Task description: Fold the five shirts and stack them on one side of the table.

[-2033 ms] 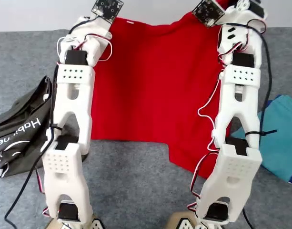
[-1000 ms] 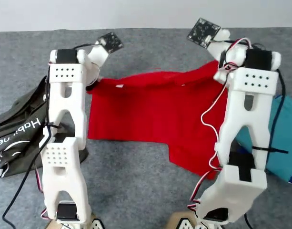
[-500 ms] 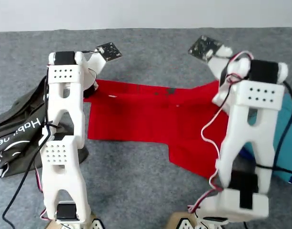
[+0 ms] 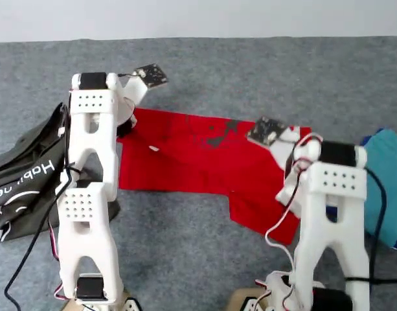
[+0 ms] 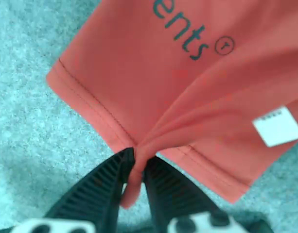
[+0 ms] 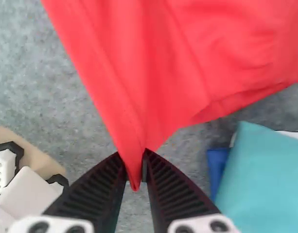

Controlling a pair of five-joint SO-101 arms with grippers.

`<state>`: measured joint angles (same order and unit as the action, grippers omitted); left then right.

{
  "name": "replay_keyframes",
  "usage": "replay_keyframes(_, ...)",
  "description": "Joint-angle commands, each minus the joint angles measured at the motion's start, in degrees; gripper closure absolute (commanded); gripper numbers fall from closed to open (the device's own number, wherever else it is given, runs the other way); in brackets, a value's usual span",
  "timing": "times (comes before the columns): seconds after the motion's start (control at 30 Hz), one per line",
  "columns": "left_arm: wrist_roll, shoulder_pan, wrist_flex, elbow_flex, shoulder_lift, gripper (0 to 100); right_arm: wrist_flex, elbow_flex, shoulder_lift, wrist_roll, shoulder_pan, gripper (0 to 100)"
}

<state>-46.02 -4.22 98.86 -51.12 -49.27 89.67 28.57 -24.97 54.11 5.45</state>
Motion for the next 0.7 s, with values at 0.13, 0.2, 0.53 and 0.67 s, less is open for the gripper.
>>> replay_keyframes(0.13,-0.1,0.4,1.5,-1.8,1.1,99,-1.2,2.7,-4.5,-0.4,1.1,98.7)
replay_keyframes(0.2,-0.1,0.4,1.5,-1.9,1.2,99,-1.2,2.7,-4.5,-0.4,1.1,98.7)
replay_keyframes(0.53,-0.8,0.3,1.8,-1.7,1.9,91,-0.9,2.7,-5.0,3.3,6.5,98.3)
replay_keyframes(0.67,-3.3,0.3,1.8,-0.1,5.5,90,-0.6,2.7,-5.0,3.3,6.3,98.2)
